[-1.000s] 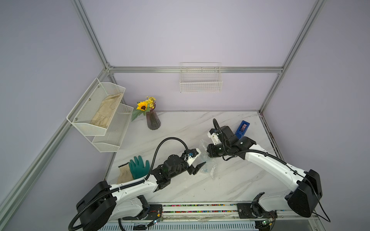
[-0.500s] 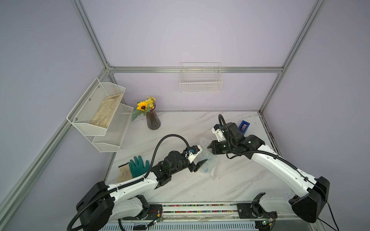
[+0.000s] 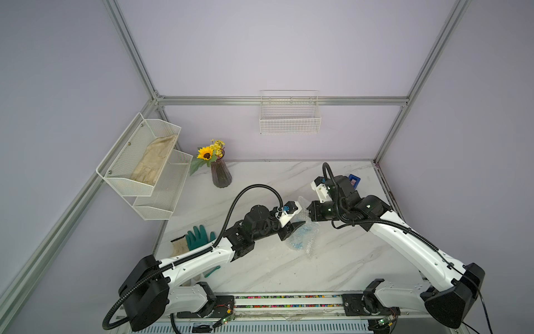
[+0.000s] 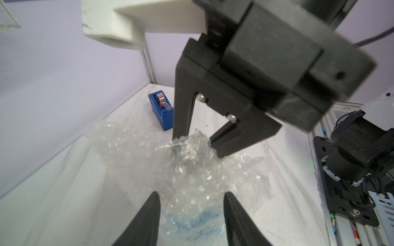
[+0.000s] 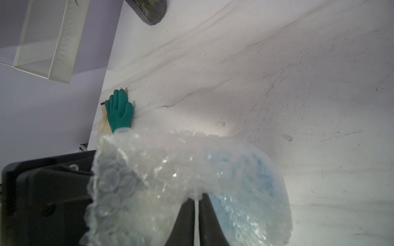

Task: Wrap wine glasses in bubble wrap
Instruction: Wrap the wine glass in bubble wrap.

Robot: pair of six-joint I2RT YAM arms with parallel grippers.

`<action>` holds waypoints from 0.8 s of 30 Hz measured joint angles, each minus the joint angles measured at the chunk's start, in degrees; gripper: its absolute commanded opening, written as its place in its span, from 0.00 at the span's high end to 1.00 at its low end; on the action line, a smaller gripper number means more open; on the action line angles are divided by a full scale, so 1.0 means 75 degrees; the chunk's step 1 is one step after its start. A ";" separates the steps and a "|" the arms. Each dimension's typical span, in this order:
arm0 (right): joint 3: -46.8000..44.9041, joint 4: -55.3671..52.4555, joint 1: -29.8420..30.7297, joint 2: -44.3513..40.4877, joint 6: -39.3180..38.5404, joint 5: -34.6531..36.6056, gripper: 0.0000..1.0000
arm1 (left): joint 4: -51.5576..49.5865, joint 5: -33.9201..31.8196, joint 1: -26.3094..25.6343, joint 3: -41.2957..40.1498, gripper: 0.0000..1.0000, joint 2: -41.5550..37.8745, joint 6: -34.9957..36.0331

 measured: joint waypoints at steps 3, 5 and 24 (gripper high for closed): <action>-0.0356 0.0099 -0.0134 0.0000 -0.0023 -0.0093 0.92 | -0.0318 0.0262 0.0020 0.0283 0.62 0.0303 -0.0006; -0.0656 0.0227 -0.0274 0.0000 -0.0041 -0.0233 0.93 | -0.0475 0.0493 0.0058 0.0446 0.63 0.0507 -0.0023; -0.0761 0.0248 -0.1145 -0.0475 -0.0044 -0.0883 0.90 | -0.1644 0.2040 0.0729 0.1754 0.70 0.1988 -0.0207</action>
